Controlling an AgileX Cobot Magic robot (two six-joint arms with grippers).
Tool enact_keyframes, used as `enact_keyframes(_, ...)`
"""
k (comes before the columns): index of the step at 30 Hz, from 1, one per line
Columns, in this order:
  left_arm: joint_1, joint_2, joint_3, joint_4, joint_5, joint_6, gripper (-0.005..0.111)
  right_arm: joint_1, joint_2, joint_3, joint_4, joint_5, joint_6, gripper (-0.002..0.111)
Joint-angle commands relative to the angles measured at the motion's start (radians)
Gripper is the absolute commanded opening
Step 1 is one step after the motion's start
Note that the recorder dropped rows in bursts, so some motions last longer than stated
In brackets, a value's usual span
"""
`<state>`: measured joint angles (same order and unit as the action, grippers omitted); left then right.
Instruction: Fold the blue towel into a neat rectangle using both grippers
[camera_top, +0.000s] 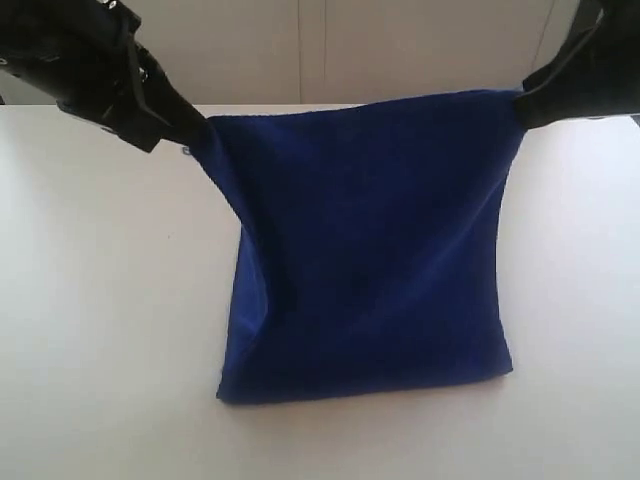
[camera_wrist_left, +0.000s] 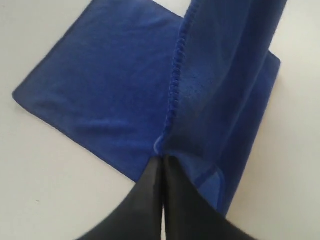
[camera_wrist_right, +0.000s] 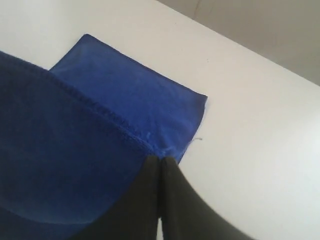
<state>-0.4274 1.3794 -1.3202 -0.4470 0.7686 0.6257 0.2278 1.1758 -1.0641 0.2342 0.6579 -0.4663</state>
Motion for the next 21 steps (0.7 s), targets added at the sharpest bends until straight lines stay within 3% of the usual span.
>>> enact_keyframes(1, -0.004, -0.008, 0.004, -0.008, -0.100, 0.003, 0.000, 0.001, 0.013, 0.003, -0.004, -0.028, -0.008, 0.000)
enact_keyframes(21, -0.004, 0.129, 0.002, 0.032, -0.313, 0.000, 0.000, 0.001, 0.128, -0.022, -0.046, -0.157, 0.025, 0.000)
